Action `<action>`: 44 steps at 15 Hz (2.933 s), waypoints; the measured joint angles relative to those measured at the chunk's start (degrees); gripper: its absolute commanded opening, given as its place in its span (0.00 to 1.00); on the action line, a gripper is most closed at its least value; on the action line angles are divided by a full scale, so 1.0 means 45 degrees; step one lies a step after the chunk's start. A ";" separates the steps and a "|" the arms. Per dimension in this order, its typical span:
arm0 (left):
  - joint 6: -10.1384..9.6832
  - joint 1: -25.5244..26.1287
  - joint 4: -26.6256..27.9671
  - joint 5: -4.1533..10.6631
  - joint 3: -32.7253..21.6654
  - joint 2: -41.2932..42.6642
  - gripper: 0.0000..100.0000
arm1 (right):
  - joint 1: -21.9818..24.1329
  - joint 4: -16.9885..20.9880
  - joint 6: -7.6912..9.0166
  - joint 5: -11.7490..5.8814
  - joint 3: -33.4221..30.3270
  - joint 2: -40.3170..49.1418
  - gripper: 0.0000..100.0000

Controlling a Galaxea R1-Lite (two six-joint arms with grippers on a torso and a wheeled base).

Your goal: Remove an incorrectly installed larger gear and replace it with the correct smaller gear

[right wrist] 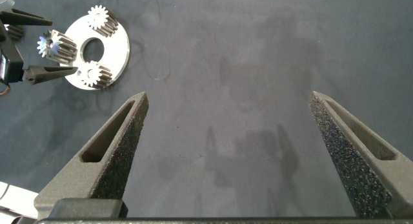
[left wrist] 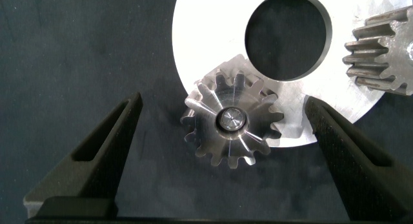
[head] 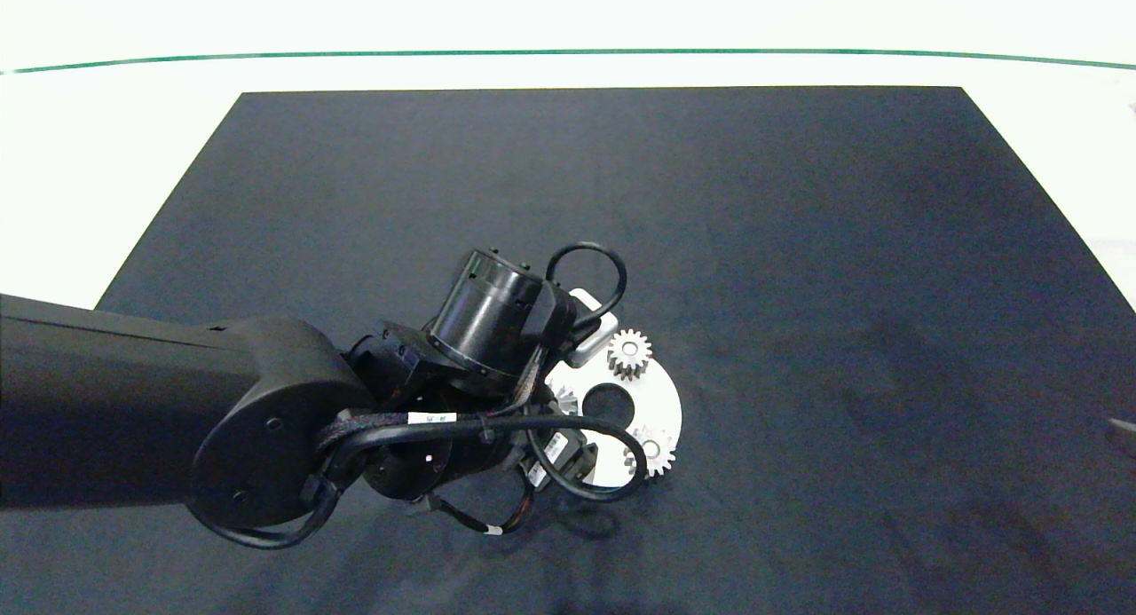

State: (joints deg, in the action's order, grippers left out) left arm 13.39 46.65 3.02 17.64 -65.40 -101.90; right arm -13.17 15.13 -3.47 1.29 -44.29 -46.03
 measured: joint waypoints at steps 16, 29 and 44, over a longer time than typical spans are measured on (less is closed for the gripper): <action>0.0000 0.0000 0.0203 0.0000 -0.0008 0.0005 0.72 | 0.0000 0.0000 -0.0005 -0.0005 0.0000 0.0051 1.00; -0.0024 -0.0016 0.0295 -0.0003 -0.0024 -0.0068 0.47 | 0.0005 -0.0005 -0.0005 -0.0019 0.0000 0.0049 1.00; -0.0133 0.0062 0.0802 -0.0003 -0.0363 0.0038 0.40 | 0.0016 -0.0005 -0.0005 -0.0019 -0.0019 0.0051 1.00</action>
State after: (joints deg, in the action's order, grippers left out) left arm 12.79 46.93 6.63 17.63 -67.04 -101.73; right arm -13.09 15.10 -3.50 1.21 -44.37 -45.80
